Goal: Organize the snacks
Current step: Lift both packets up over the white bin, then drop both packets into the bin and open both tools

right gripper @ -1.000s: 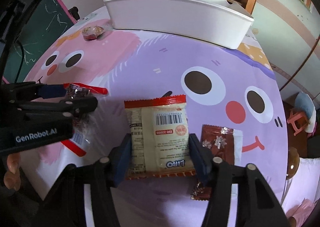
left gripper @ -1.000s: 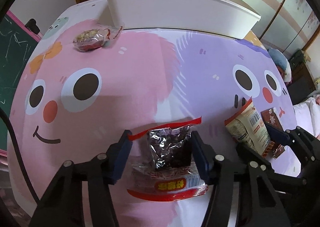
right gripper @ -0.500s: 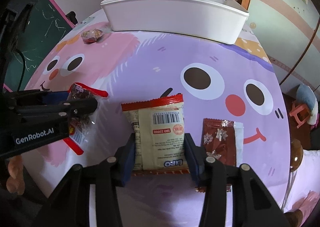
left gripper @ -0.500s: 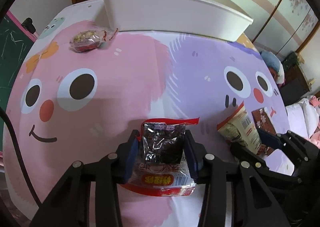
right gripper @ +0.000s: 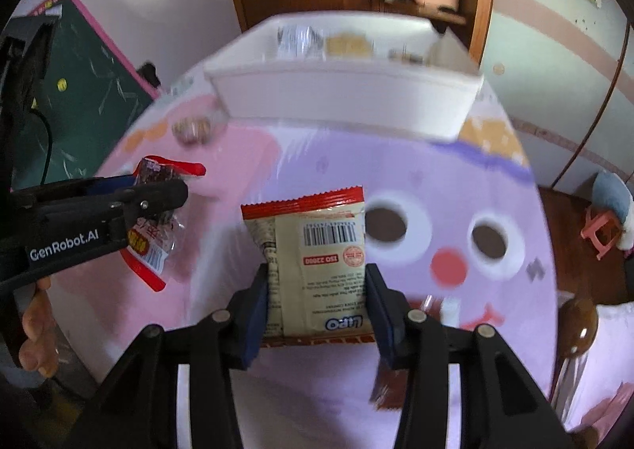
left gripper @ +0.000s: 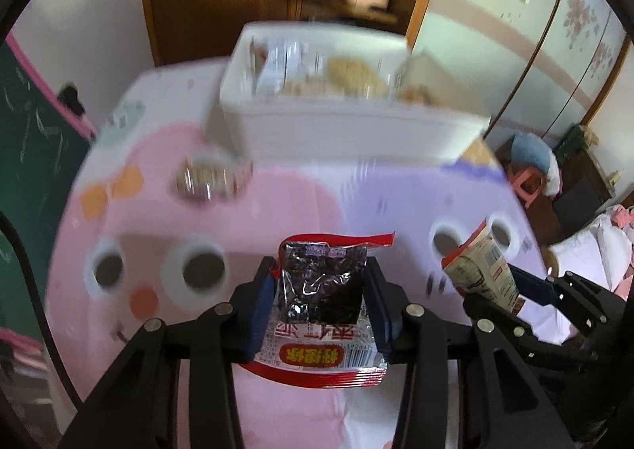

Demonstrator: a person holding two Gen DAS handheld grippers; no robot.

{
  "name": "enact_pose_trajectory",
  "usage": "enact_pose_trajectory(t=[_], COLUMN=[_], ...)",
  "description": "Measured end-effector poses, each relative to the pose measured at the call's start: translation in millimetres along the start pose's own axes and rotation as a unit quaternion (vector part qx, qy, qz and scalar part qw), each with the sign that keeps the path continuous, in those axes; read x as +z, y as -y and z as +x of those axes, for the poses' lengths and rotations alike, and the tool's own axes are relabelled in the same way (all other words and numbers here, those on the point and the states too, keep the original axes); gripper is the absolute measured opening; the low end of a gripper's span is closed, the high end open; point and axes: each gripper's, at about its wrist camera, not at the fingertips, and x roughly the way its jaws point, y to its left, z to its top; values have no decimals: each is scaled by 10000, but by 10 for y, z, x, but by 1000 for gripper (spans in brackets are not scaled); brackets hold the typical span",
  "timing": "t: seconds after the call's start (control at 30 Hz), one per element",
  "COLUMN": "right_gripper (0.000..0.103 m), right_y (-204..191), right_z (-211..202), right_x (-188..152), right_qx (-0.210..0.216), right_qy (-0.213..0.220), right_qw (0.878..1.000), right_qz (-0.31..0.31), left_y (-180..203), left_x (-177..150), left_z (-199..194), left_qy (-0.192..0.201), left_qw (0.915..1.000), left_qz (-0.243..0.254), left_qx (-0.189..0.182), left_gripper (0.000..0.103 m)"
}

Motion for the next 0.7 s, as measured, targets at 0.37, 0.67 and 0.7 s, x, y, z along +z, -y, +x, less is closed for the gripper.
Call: enact_pose_trajectory(t=[0.37,0.67,0.7], right_gripper=[46,46,46], right_y=[254,324,339], right_z=[-852,-848,-800], right_x=[1577,2511,2560], right_qx=[-368,-946,-983], right_qy=[1447,1925,1918], right_qw=[9888,9767,9765], right_qz=[9,-52,-43], left_y=[118,90,73], left_x=[1382,2373,2429], left_z=[-668,-622,-578], left_qy=[1044,1351,1338], left_qw=[9935,9894,9897], left_qz=[432,400,371], left_qx=[166,351,359], left_gripper=[42,42,42])
